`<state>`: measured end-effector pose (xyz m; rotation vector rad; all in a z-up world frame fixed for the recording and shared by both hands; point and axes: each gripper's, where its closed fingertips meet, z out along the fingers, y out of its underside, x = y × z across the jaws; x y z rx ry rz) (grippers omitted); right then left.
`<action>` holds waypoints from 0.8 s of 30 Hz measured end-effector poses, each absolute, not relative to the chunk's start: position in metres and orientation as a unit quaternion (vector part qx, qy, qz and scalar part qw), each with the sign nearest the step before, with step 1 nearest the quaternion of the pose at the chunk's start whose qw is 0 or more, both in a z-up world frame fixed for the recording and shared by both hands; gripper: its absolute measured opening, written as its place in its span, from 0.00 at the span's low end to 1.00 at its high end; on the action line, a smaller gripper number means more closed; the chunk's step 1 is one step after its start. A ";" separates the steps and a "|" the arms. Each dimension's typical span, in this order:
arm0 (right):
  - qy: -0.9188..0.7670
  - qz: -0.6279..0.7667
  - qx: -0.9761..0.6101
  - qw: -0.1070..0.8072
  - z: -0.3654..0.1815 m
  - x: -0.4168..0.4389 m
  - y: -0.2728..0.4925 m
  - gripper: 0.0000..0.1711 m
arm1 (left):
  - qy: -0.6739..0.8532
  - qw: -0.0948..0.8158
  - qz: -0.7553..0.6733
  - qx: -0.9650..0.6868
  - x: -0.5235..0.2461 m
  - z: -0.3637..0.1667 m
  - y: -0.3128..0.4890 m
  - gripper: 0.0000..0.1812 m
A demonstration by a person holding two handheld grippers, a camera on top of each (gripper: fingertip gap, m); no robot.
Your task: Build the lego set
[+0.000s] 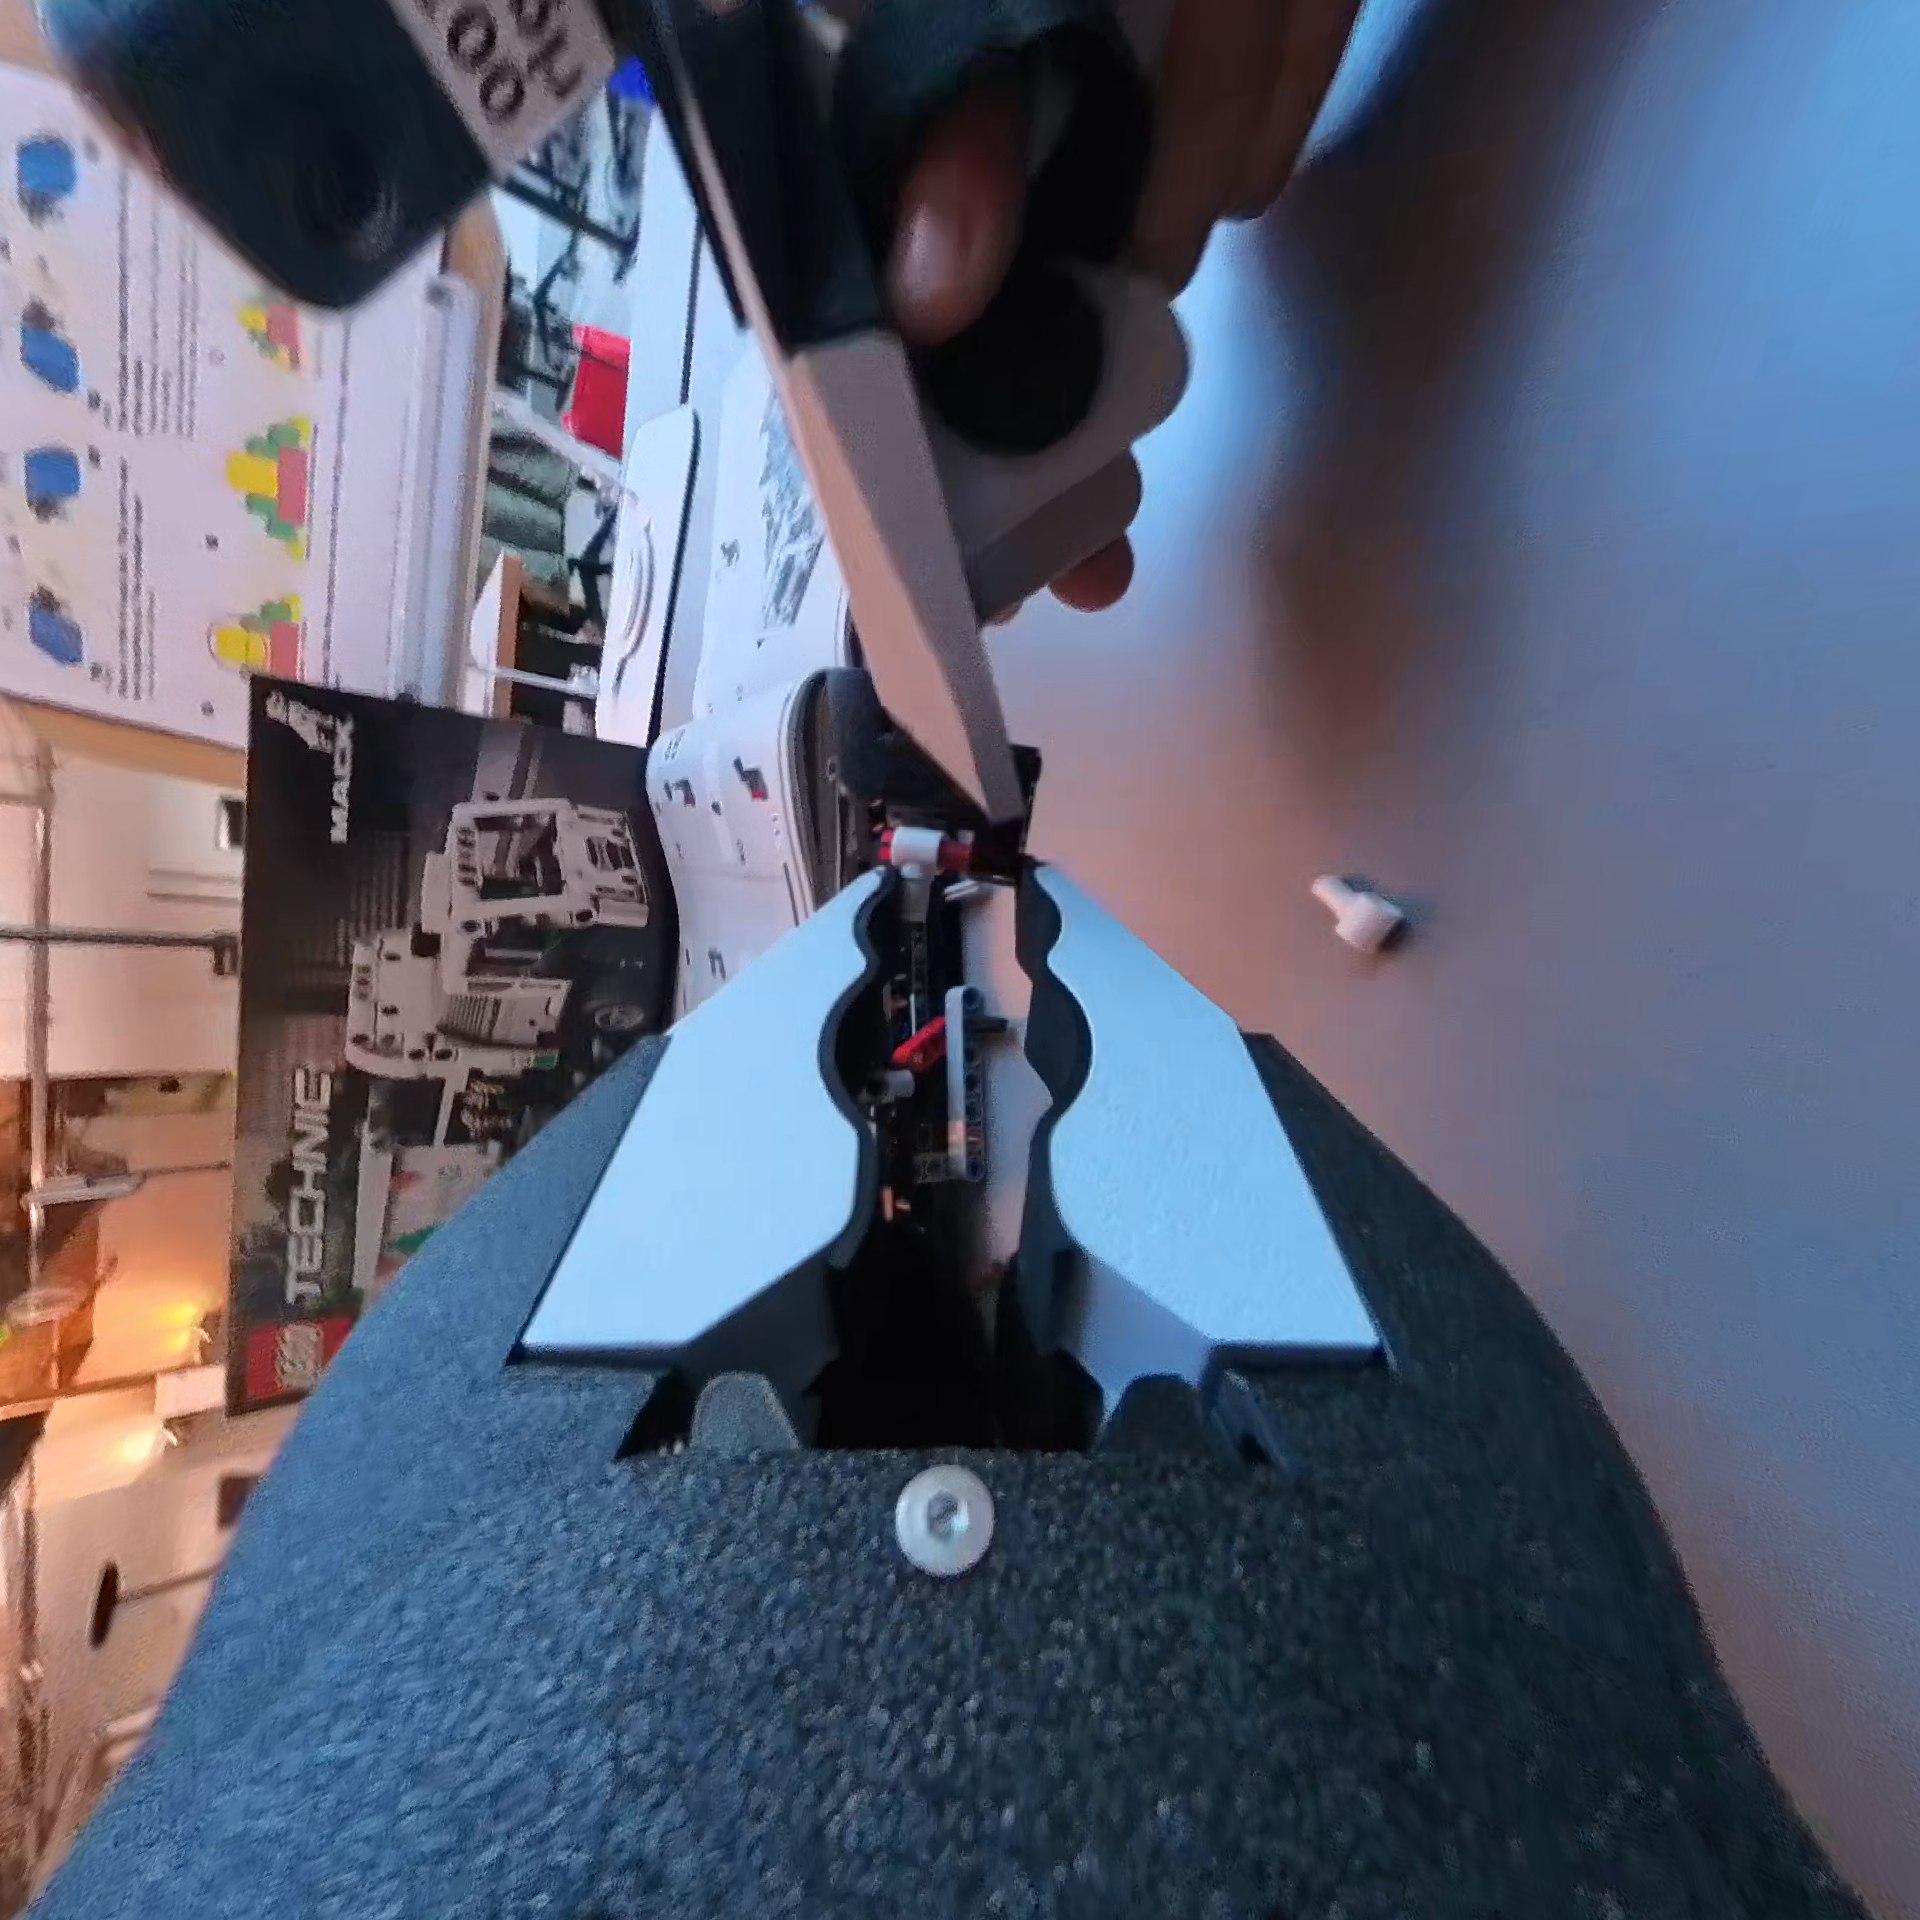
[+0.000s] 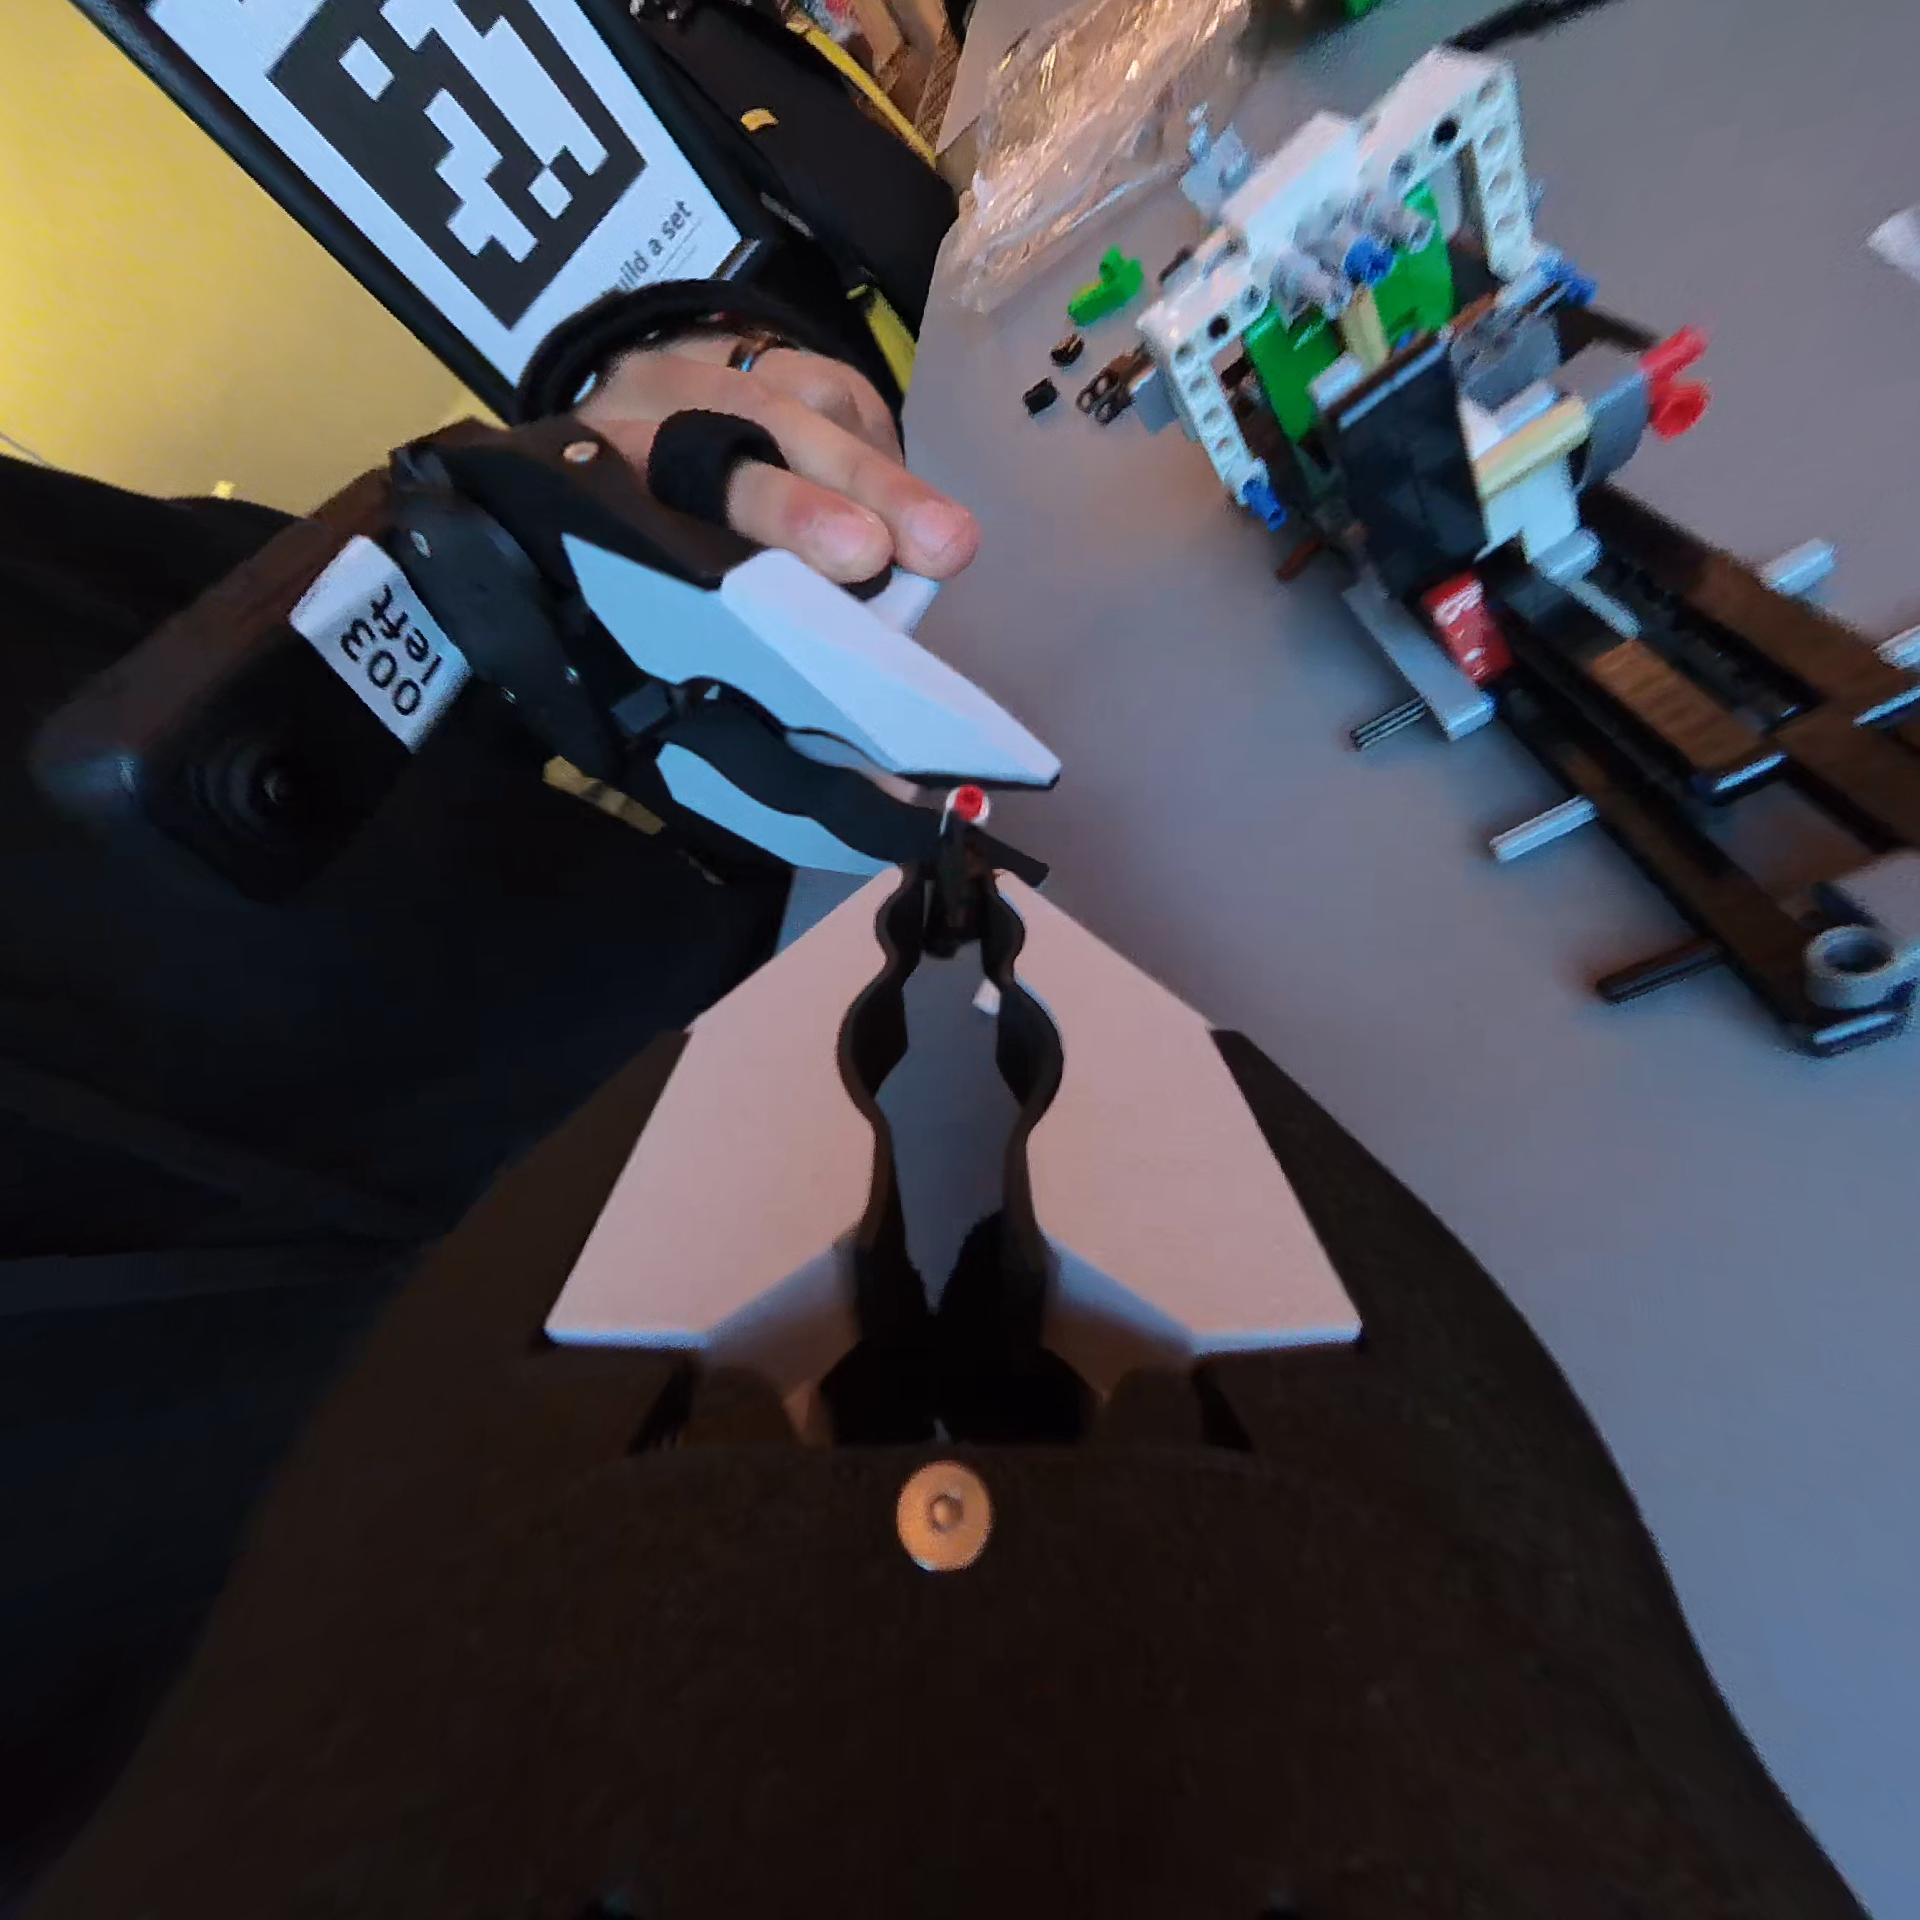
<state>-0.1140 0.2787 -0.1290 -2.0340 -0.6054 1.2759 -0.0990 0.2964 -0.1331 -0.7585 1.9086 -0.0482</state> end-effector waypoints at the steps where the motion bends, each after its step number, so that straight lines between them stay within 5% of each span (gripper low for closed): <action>1: -0.235 0.480 -0.774 0.339 -0.127 -0.112 0.280 0.09 | 0.789 0.518 -0.020 -0.330 -0.099 -0.132 0.300 0.11; 3: -0.214 0.504 -0.761 0.348 -0.116 -0.108 0.283 0.14 | 0.776 0.524 -0.035 -0.350 -0.099 -0.130 0.303 0.11; 7: -0.164 0.538 -0.750 0.348 -0.111 -0.103 0.291 0.04 | 0.749 0.542 -0.056 -0.377 -0.097 -0.126 0.303 0.11; 14: -0.131 0.556 -0.750 0.335 -0.105 -0.103 0.292 0.03 | 0.711 0.602 -0.019 -0.362 -0.097 -0.119 0.301 0.11; 24: -0.110 0.555 -0.758 0.325 -0.112 -0.102 0.292 0.03 | 0.732 0.565 -0.005 -0.381 -0.098 -0.126 0.303 0.10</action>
